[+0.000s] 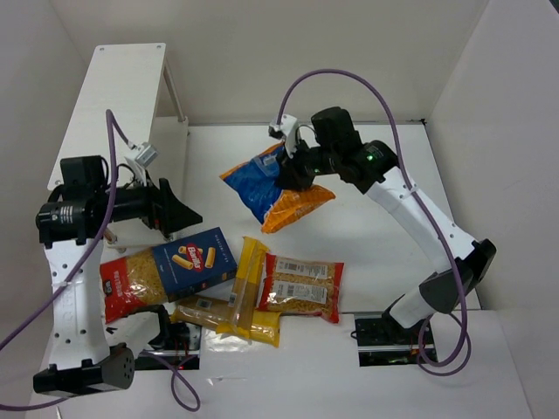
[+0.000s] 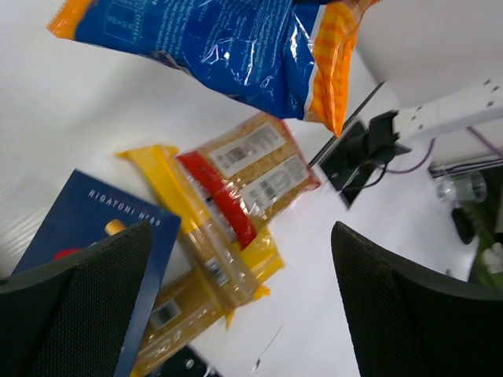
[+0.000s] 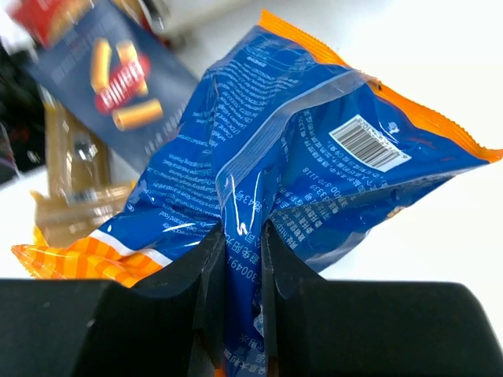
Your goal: Place and organize the pasta boxes and bags onto the shelf
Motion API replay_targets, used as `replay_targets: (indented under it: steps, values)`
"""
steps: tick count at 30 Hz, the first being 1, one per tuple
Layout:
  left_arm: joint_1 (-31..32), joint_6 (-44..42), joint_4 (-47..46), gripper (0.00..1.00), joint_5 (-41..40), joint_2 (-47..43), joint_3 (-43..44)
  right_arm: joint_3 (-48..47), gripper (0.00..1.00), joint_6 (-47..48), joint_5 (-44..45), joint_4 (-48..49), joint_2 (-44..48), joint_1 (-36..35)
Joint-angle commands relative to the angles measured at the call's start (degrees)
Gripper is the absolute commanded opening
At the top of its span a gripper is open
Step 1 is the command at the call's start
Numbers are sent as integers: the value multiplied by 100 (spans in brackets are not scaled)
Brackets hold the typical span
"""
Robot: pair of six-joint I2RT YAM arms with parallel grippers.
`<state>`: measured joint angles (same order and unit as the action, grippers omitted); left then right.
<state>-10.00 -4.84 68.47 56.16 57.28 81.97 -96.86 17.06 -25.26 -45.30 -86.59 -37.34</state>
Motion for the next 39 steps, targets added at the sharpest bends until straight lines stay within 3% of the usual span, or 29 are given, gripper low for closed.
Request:
replay_targets:
  steps: [1,6,11,23,32,39]
  values:
    - [50,972,-997,100,730,-24,-23,-956,0,-238,-524,645,55,34]
    - [235,1406,-1678,100,1028,240,-226,-1720,0,-308,-551,592,-306,34]
    - [235,2390,-2917,100,1151,442,-586,-2336,0,-484,-551,592,-605,34]
    - [543,4060,-5096,94,-271,951,-814,-3101,0,-642,-191,540,-1132,34]
    - [965,4325,-5352,93,-597,1567,-990,-3585,0,-801,-85,540,-1431,34]
    - [965,4781,-5484,93,-712,2138,-412,-3638,0,-853,-190,487,-1484,34]
